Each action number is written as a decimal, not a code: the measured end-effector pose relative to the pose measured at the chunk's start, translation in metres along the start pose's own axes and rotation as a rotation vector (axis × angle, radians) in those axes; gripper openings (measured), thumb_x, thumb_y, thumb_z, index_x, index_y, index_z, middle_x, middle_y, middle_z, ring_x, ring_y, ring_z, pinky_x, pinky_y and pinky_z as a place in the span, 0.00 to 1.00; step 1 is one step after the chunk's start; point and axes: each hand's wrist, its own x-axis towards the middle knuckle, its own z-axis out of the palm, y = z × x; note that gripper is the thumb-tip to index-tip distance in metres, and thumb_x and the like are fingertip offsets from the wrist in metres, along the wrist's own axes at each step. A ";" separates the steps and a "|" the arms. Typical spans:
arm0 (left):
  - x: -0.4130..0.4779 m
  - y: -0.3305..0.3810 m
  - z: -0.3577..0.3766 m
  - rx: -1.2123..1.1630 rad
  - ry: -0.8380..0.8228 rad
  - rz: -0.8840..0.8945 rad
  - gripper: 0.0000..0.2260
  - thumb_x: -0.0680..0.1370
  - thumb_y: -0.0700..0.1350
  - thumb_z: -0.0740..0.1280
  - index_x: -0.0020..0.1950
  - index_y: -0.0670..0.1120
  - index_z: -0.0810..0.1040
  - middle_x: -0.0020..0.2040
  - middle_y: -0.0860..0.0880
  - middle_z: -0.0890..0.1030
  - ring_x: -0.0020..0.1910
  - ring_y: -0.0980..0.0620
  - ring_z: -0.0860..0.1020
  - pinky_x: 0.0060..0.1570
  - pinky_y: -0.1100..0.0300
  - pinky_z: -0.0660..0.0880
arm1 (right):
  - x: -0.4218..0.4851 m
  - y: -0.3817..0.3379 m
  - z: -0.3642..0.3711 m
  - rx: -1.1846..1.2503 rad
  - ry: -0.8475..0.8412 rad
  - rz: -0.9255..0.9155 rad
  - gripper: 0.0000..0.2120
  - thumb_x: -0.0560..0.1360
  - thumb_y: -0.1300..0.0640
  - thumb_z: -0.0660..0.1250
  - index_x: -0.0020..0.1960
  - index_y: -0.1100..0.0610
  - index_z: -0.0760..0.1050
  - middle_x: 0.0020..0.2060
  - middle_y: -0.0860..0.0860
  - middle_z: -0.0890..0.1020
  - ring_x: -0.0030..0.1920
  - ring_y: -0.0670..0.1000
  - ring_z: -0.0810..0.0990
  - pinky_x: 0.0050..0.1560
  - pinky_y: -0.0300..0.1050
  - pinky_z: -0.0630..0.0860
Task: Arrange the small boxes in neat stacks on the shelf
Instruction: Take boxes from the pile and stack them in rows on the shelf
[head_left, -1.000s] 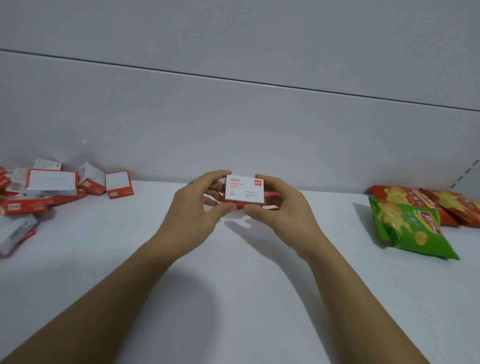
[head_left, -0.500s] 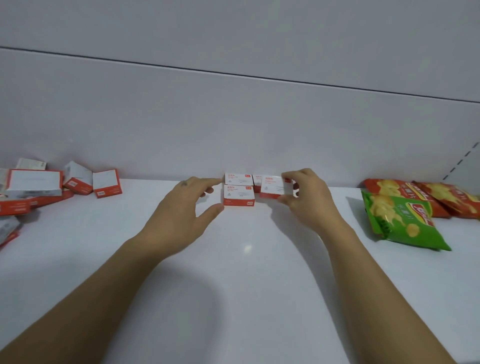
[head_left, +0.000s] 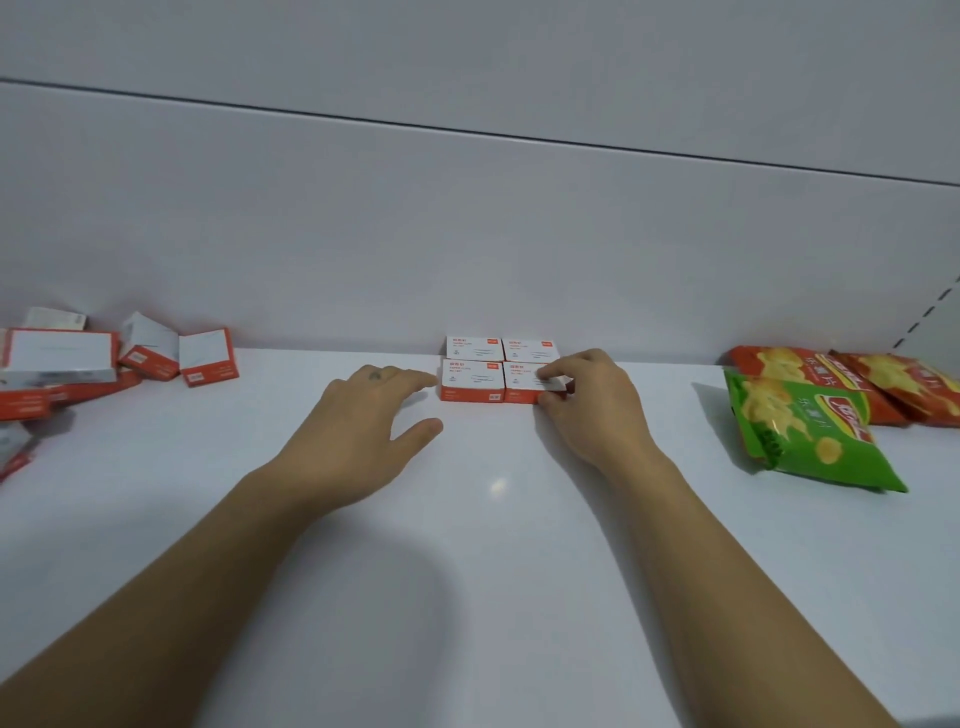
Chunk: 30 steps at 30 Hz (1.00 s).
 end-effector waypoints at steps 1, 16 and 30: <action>0.000 0.000 0.000 0.000 -0.007 0.002 0.21 0.78 0.56 0.62 0.70 0.56 0.67 0.67 0.57 0.72 0.68 0.56 0.66 0.68 0.55 0.62 | 0.000 0.000 0.001 -0.002 0.005 0.001 0.12 0.75 0.57 0.68 0.57 0.52 0.79 0.57 0.50 0.75 0.50 0.51 0.78 0.47 0.39 0.67; 0.001 0.008 -0.008 0.156 0.061 0.005 0.23 0.77 0.59 0.63 0.71 0.54 0.67 0.68 0.53 0.72 0.67 0.51 0.66 0.65 0.54 0.62 | -0.014 -0.034 -0.013 -0.146 0.030 -0.181 0.28 0.73 0.49 0.70 0.71 0.50 0.68 0.74 0.54 0.61 0.74 0.53 0.56 0.71 0.49 0.56; -0.083 -0.071 -0.116 0.374 0.166 -0.227 0.24 0.76 0.62 0.62 0.70 0.56 0.68 0.69 0.52 0.72 0.68 0.49 0.67 0.65 0.51 0.63 | -0.038 -0.183 0.033 -0.094 -0.241 -0.536 0.30 0.75 0.47 0.67 0.75 0.46 0.61 0.75 0.48 0.60 0.74 0.50 0.57 0.73 0.48 0.55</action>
